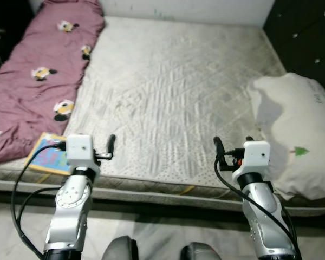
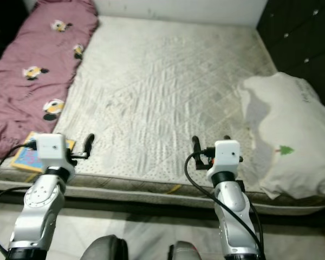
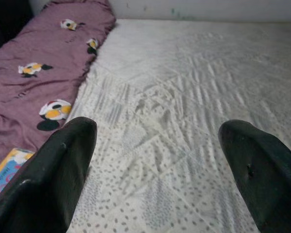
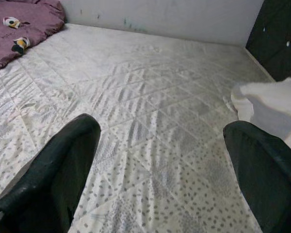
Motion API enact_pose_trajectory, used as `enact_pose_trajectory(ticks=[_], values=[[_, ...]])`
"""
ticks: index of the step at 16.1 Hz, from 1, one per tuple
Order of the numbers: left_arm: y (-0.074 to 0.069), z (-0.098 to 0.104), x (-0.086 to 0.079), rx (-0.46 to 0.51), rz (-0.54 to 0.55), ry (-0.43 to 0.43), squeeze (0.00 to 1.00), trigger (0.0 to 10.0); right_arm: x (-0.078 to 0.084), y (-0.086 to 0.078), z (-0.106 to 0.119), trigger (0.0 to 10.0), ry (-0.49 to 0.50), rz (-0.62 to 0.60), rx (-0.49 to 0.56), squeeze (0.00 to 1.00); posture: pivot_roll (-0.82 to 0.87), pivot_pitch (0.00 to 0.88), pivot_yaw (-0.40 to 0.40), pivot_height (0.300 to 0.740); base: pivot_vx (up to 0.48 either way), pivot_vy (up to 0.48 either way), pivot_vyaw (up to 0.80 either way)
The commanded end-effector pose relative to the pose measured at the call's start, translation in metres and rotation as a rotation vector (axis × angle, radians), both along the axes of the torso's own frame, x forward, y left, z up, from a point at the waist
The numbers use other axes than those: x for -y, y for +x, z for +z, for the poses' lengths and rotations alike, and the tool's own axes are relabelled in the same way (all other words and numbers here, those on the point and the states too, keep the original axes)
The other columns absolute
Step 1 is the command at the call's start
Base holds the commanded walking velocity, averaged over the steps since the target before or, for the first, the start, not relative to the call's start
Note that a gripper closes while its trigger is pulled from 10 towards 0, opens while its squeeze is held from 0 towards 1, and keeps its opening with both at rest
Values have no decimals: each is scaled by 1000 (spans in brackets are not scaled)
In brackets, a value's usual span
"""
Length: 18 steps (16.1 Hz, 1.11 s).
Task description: Clean up the room
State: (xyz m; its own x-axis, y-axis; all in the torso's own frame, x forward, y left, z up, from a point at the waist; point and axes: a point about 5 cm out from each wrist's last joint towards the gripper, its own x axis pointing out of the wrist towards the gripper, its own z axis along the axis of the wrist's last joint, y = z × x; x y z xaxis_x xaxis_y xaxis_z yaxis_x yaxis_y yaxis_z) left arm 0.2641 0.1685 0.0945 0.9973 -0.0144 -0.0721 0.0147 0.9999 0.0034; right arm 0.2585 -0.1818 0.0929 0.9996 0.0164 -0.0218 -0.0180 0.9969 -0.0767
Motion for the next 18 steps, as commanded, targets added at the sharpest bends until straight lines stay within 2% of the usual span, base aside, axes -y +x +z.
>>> enact_pose_trajectory(ticks=[1, 7, 10, 18], values=[[-2, -1, 8, -3, -22, -4, 0, 10000, 7, -3, -4, 10000, -3, -22, -21, 0, -50, 126, -10, 740, 0, 480, 0], [-1, -2, 10, -2, -25, -7, 0, 10000, 10, -5, -6, 10000, -12, -29, -31, 0, -55, 130, -11, 740, 0, 480, 0], [-3, 1, 14, 13, -90, -40, 0, 10000, 11, -5, -6, 10000, -15, -29, -34, 0, -56, 131, -14, 740, 0, 0, 0], [-3, 2, 15, 18, -96, -55, 0, 10000, 12, -4, -7, 10000, -25, -29, -41, 0, -58, 137, -19, 740, 321, 0, 0]])
